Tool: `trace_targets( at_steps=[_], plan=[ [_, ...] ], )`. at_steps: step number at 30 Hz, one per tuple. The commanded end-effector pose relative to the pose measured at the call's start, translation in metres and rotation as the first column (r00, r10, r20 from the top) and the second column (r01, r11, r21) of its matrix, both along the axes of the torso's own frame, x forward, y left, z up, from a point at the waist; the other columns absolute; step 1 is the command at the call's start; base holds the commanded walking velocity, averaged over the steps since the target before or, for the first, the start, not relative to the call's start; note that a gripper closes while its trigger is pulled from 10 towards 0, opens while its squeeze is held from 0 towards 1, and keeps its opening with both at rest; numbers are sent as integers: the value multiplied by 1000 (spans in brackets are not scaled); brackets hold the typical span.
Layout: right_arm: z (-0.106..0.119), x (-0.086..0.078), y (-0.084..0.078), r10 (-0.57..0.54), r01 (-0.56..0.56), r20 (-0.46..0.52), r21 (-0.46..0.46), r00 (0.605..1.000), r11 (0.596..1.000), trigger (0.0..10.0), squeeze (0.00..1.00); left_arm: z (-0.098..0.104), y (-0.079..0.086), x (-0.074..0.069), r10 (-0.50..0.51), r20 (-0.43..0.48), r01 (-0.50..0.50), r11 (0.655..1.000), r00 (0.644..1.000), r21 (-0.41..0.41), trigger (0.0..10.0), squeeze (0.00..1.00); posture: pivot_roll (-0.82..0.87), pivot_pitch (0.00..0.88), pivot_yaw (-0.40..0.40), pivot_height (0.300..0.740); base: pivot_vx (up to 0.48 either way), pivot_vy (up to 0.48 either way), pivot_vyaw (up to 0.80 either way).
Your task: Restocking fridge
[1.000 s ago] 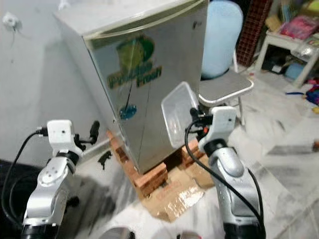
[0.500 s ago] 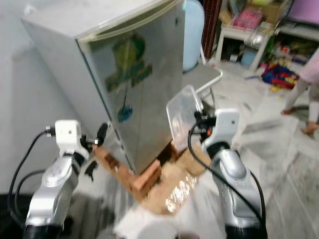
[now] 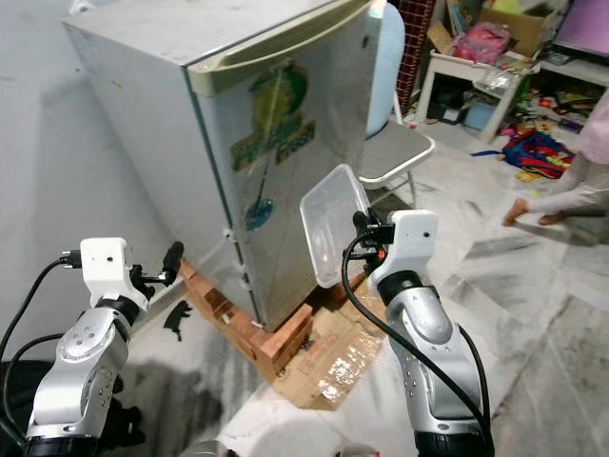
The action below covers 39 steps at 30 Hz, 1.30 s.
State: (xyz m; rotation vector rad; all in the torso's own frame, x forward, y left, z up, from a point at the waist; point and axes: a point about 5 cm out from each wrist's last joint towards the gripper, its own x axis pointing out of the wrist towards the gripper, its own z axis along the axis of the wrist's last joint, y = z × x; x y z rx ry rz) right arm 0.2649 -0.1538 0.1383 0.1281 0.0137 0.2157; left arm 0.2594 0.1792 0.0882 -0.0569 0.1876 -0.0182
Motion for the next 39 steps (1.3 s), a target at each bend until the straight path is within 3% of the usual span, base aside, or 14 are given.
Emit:
trace_targets(
  at_steps=[1,13,21,25,32,39],
  plan=[
    [2,4,2,38,-38,-7,-14,999,999,10000,0,1,4,-4,38,6,-38,999,999,-5,10000,0,0,0,-34,740,0,0,0],
    [10,19,-1,57,-56,12,-29,998,998,10000,0,2,10,-12,83,15,-83,997,996,1,10000,0,20,0,-64,740,0,0,0],
    [0,10,-5,24,-24,-16,-20,1000,1000,10000,0,-2,6,-13,50,3,-50,998,999,31,10000,0,-1,0,-42,740,0,0,0],
    [-10,-6,-19,-49,48,-52,-24,997,999,10000,0,1,9,-16,24,22,-26,996,999,86,10000,0,-10,0,-19,740,0,0,0],
    [-19,-26,-32,-104,101,-90,-33,991,994,10000,0,-2,16,-25,23,2,-23,994,1000,105,10000,0,-24,0,5,740,0,0,0],
    [-19,-26,-32,-100,96,-91,-44,991,994,10000,0,-5,19,-29,14,-11,-12,993,1000,120,10000,0,-21,0,7,740,0,0,0]
  ],
)
